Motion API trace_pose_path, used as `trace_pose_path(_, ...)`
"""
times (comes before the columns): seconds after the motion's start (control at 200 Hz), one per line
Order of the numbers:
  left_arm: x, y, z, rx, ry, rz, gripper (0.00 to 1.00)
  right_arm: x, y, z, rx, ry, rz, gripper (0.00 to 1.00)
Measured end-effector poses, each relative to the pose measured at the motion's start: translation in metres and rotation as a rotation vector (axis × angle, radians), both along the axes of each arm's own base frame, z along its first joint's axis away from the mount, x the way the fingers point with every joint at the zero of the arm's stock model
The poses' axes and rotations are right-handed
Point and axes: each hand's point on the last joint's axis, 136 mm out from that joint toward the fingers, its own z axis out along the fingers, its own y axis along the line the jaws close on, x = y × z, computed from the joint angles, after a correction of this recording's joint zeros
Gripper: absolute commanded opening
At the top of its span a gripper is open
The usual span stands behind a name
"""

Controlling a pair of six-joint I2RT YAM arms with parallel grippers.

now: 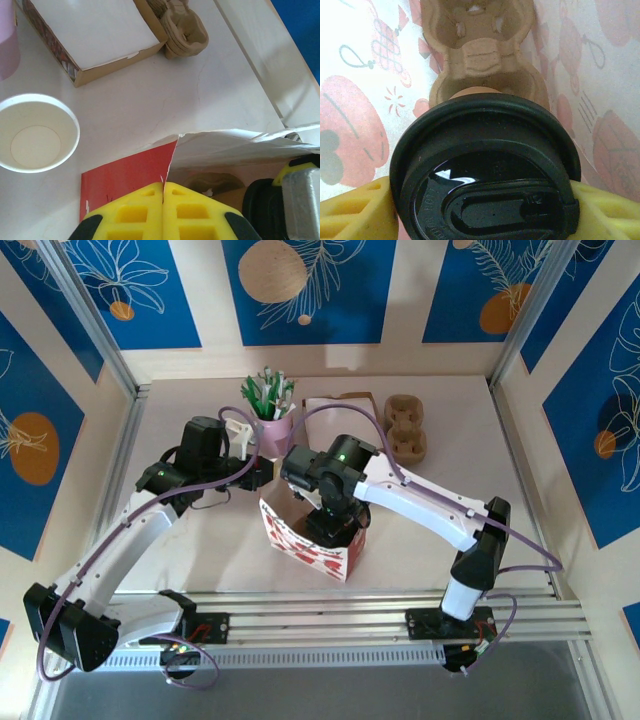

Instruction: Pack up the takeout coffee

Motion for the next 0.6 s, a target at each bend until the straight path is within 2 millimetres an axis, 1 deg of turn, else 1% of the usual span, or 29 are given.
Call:
trace_pose_path(0.26, -0.001, -0.001, 0.0, -0.005, 0.005, -0.009, 0.0, 0.003, -0.006, -0.013, -0.031, 0.017, -0.02, 0.45)
trace_pose_path(0.42, -0.001, -0.002, -0.001, -0.006, 0.008, -0.011, 0.0, 0.005, -0.006, -0.026, -0.059, 0.034, -0.024, 0.45)
trace_pose_path(0.6, -0.001, -0.002, -0.001, -0.007, 0.007, -0.011, 0.0, 0.006, -0.006, -0.036, -0.069, 0.04, -0.029, 0.45)
